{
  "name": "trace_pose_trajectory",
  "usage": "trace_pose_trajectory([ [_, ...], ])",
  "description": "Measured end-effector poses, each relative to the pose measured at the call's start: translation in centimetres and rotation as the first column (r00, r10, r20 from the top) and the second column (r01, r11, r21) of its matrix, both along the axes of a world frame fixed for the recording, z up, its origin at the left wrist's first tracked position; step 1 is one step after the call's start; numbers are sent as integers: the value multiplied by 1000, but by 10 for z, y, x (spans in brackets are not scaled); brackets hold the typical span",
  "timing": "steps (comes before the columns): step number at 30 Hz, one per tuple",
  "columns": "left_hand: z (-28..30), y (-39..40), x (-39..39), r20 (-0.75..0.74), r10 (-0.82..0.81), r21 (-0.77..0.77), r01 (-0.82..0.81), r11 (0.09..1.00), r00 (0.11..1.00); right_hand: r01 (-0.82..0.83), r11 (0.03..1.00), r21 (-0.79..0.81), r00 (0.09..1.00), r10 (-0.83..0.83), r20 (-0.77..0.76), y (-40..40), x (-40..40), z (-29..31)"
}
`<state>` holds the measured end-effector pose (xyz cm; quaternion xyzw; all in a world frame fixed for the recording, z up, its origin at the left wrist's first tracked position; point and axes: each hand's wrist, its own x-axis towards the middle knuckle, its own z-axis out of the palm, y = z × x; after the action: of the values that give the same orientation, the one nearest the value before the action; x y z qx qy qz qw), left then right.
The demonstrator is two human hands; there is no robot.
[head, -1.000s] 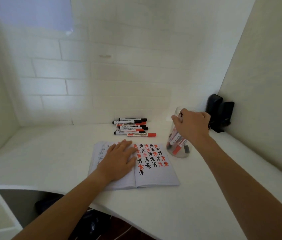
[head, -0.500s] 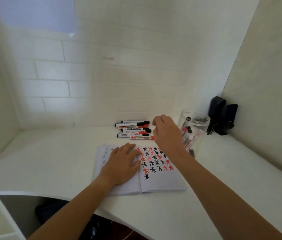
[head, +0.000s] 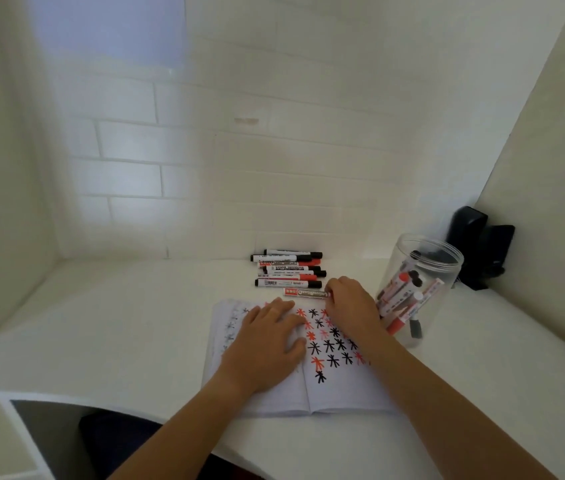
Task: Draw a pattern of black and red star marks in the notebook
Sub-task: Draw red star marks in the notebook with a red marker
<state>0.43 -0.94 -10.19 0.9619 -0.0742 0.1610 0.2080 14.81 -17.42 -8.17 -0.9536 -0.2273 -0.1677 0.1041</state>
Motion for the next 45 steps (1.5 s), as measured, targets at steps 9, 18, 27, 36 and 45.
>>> trace_pose_trajectory([
  [9,0,-1,-1,25,-19,-46,20,999,1000,-22,814,581,991,96,-98,-38,-98,23],
  [18,8,-2,-7,217,-165,-75,185,980,962,40,543,839,640,631,-439,-29,-118,25],
  [27,9,-1,-6,236,-124,-66,144,987,964,-112,769,629,796,448,-406,-68,-94,40],
  [36,8,-5,-10,189,-190,-69,206,976,963,-431,892,139,899,437,-18,-34,-104,-3],
  [45,7,-7,-12,243,-143,-84,167,982,959,-434,898,76,891,415,183,-24,-109,-13],
])
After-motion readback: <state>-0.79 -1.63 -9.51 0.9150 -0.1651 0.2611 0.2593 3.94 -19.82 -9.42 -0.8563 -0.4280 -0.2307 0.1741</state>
